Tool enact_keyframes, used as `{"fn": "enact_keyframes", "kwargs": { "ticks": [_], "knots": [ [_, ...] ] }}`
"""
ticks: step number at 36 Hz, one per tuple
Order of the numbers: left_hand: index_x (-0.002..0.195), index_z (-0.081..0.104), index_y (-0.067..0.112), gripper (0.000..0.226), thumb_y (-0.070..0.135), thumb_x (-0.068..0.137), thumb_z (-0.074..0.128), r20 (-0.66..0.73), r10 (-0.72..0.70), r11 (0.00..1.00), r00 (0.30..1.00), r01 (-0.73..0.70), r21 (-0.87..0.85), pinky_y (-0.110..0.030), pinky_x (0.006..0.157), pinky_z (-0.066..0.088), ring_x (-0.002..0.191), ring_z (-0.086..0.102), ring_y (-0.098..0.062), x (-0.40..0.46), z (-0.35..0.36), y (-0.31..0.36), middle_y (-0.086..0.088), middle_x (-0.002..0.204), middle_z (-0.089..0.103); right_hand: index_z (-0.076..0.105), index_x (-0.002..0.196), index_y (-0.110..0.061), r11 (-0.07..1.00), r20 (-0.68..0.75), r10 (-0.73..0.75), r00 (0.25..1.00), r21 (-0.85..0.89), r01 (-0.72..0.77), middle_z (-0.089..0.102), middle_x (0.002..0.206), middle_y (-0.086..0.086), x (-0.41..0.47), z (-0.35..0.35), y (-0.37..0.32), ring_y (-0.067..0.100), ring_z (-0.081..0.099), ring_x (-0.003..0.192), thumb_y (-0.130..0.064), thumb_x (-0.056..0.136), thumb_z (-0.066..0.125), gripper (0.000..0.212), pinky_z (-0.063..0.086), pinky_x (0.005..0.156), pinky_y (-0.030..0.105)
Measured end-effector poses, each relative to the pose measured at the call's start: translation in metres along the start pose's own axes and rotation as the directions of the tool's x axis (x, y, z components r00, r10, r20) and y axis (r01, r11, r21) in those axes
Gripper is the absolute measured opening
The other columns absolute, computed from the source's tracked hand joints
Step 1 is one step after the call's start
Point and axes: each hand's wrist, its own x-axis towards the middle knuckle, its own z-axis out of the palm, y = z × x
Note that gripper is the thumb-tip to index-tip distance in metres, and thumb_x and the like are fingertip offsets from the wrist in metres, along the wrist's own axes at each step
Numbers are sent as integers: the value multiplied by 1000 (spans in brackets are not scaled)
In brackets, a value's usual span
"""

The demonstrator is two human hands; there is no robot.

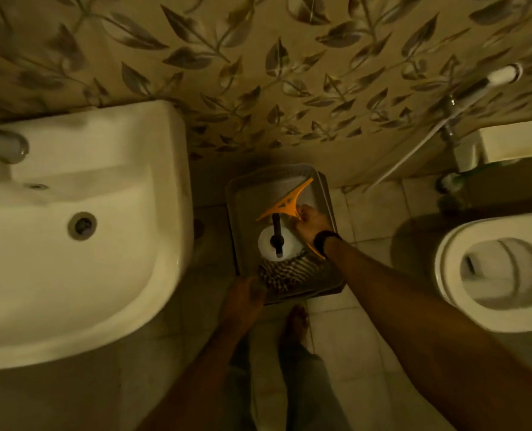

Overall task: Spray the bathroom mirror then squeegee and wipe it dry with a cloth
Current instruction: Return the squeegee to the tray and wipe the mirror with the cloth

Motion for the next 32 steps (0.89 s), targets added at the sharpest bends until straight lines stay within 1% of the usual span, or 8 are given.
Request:
{"fn": "enact_keyframes", "kwargs": {
  "ticks": [6, 10, 14, 16, 19, 24, 28, 32],
  "knots": [
    [156, 40, 20, 57, 37, 104, 56, -4, -18, 1000, 1000, 18, -3, -39, 115, 38, 145, 44, -28, 7, 13, 5, -7, 160, 43, 47, 141, -12, 964, -43, 23, 999, -265, -34, 54, 137, 17, 6, 3, 22, 37, 54, 124, -37, 94, 61, 55, 49, 99, 46],
    [154, 43, 19, 53, 33, 104, 56, 19, -5, 1000, 1000, 5, -30, -39, 112, 42, 141, 48, -27, 6, 15, 11, -7, 157, 46, 47, 137, -7, 791, -162, -296, 941, -593, 147, 52, 129, 18, -11, 9, 44, 36, 53, 114, -27, 87, 64, 57, 47, 92, 44],
    [154, 43, 19, 53, 32, 104, 56, 28, -8, 1000, 1000, 9, -29, -41, 114, 44, 141, 48, -28, 6, 15, 16, -8, 157, 45, 51, 141, -8, 672, 0, -449, 894, -659, 338, 57, 136, 17, -26, 25, 66, 36, 55, 121, -23, 92, 58, 52, 46, 99, 45],
    [153, 44, 19, 52, 32, 104, 56, 27, -7, 1000, 1000, 8, -16, -42, 114, 44, 141, 48, -28, 6, 16, 15, -8, 156, 45, 52, 141, -3, 638, 109, -439, 892, -661, 394, 56, 139, 21, -29, 35, 78, 40, 53, 127, -18, 88, 66, 57, 44, 105, 48],
    [150, 49, 18, 49, 33, 104, 56, 21, -16, 1000, 1000, 16, -14, -44, 112, 46, 136, 51, -27, 6, 16, 10, -8, 152, 49, 39, 151, -11, 543, 273, -261, 926, -751, 375, 34, 158, 14, -31, 50, 94, 33, 29, 148, -19, 92, 60, 63, 18, 123, 49],
    [140, 57, 14, 41, 31, 102, 59, 6, -45, 999, 999, 45, -18, -40, 105, 50, 127, 58, -25, 8, 14, 1, -7, 141, 55, 41, 149, -20, 471, 277, -268, 923, -798, 377, 34, 159, 9, -30, 53, 100, 30, 20, 151, -21, 96, 52, 55, 11, 124, 49],
    [127, 64, 13, 29, 27, 101, 62, 34, -70, 994, 997, 73, -85, -36, 95, 52, 117, 63, -25, -2, 12, 3, -5, 125, 64, 47, 147, -20, 517, 424, -286, 859, -687, 511, 34, 158, 8, -40, 29, 91, 32, 19, 151, -37, 87, 66, 66, 10, 123, 47],
    [124, 67, 12, 29, 27, 100, 65, 134, -77, 979, 988, 100, -178, -38, 101, 50, 119, 62, -26, -24, 0, 34, -8, 125, 67, 56, 135, -9, 943, 417, -155, 896, -207, 259, 50, 144, 15, -66, -9, 66, 32, 40, 139, -21, 97, 61, 40, 31, 117, 43]
  ]
}}
